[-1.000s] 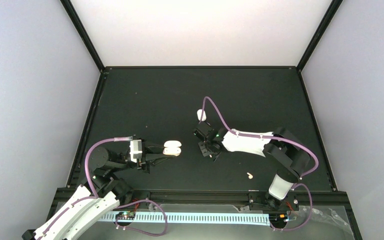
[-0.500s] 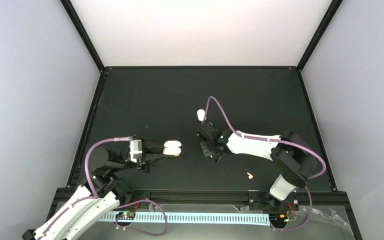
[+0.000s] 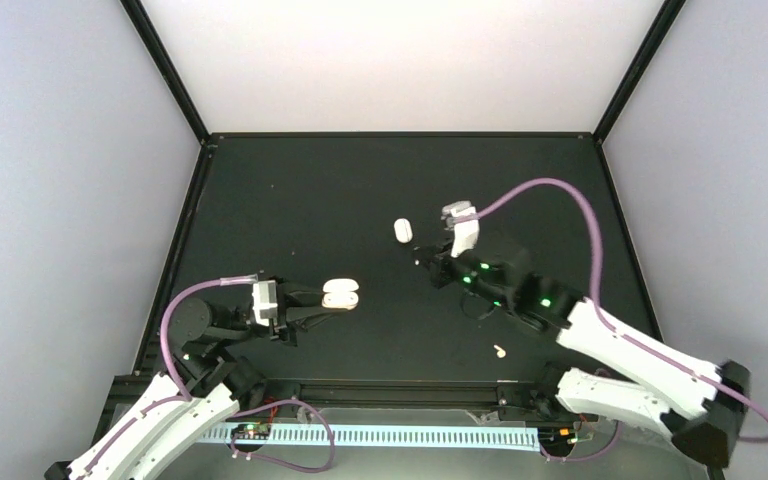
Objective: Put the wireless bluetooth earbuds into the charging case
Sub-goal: Pick up the earbud from the center of the board, then place the earbud in the charging case.
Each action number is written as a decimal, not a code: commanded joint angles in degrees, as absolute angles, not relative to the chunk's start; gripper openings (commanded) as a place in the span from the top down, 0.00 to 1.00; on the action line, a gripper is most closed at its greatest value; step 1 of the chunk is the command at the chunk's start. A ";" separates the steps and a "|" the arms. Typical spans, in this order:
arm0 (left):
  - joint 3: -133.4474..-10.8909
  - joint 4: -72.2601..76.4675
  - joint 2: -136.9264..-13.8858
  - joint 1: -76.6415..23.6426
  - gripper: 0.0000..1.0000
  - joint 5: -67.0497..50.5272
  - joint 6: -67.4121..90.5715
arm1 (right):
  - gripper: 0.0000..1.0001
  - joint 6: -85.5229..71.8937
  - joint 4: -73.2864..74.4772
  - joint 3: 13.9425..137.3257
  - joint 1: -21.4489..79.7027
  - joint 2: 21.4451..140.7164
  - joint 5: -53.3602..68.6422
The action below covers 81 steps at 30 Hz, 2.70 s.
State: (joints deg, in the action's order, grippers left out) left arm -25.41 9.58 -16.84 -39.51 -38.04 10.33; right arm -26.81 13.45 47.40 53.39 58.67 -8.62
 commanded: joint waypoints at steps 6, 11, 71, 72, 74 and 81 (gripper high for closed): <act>-26.36 21.31 -18.41 -39.86 0.98 -36.28 13.36 | 0.99 -16.18 4.03 51.30 53.44 41.72 5.16; -27.70 25.10 -20.84 -39.89 0.98 -37.32 14.36 | 0.99 -17.22 3.43 56.39 53.04 40.80 16.32; -29.27 44.10 -37.64 -41.55 0.98 -34.45 6.81 | 0.99 -8.42 14.61 74.21 68.26 57.23 -1.63; -29.27 44.16 -37.74 -41.57 0.98 -34.44 6.85 | 0.99 -8.43 14.60 74.00 68.50 57.60 -1.90; -29.27 44.33 -38.03 -41.57 0.98 -34.26 7.08 | 0.99 -8.60 14.17 73.48 68.78 58.19 -2.50; -28.60 46.79 -39.21 -41.70 0.98 -32.48 10.33 | 0.99 -9.70 11.07 70.75 69.26 58.48 -7.50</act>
